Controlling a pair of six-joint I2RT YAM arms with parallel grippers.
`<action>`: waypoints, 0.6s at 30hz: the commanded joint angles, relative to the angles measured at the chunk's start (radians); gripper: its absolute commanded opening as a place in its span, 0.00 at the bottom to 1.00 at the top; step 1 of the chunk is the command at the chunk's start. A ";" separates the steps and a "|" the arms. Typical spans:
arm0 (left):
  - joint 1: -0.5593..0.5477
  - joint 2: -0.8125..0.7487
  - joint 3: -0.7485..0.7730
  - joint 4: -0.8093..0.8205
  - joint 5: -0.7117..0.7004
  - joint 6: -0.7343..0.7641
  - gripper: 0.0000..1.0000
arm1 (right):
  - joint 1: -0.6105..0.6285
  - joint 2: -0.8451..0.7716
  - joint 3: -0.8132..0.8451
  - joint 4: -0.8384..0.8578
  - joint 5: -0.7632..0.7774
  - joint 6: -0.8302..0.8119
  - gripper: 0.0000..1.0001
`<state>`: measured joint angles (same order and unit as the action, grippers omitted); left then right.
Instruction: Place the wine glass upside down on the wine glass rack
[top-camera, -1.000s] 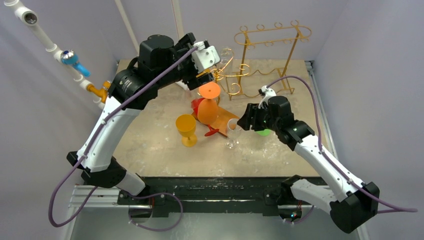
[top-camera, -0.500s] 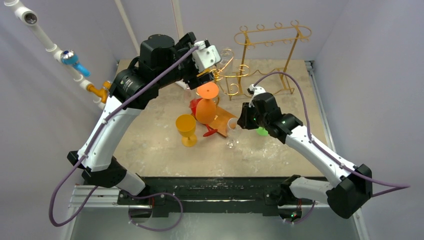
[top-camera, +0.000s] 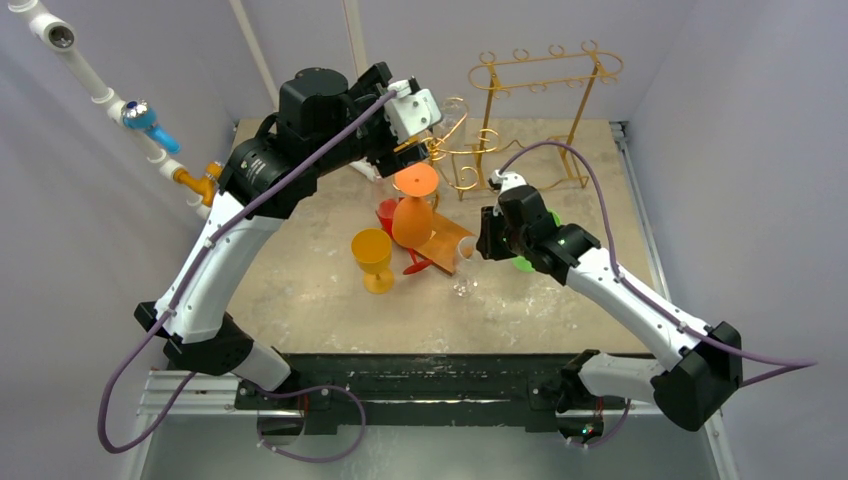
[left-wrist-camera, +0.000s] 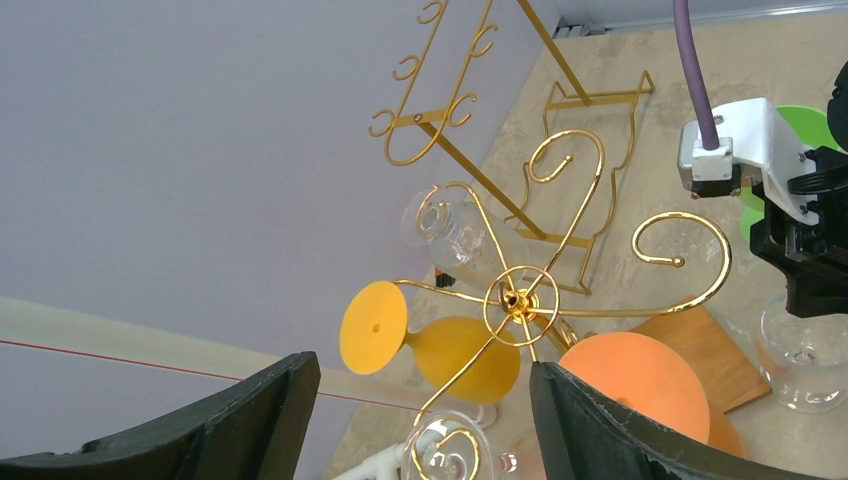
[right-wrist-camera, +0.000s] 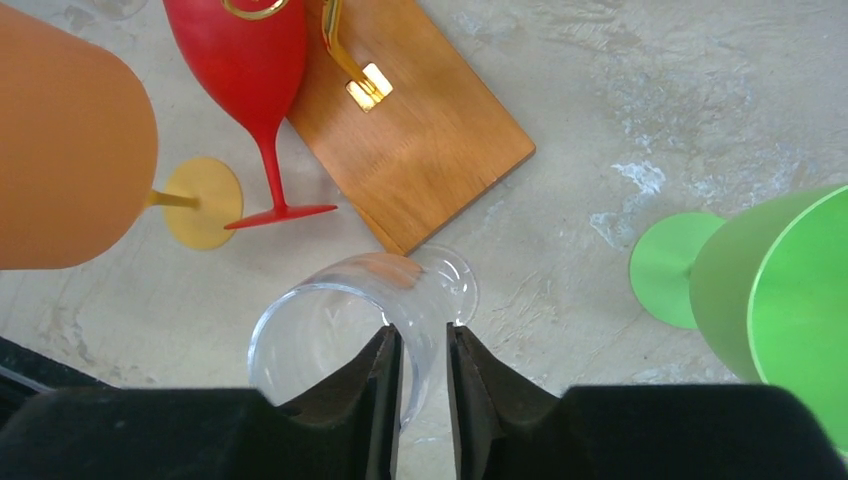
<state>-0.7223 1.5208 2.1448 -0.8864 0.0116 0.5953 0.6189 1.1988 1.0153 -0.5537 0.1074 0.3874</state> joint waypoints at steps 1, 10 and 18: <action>-0.003 -0.028 0.002 -0.104 -0.265 -0.108 0.82 | 0.003 0.019 -0.030 -0.117 0.072 -0.022 0.24; -0.003 -0.034 0.005 -0.110 -0.225 -0.096 0.82 | 0.004 -0.031 0.032 -0.202 0.075 -0.014 0.00; -0.004 -0.123 -0.157 0.010 -0.119 -0.097 0.82 | 0.005 -0.138 0.149 -0.267 0.043 0.000 0.00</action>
<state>-0.7223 1.4563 2.0380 -0.8509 0.0406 0.5945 0.6216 1.1255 1.0786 -0.7807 0.1837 0.3737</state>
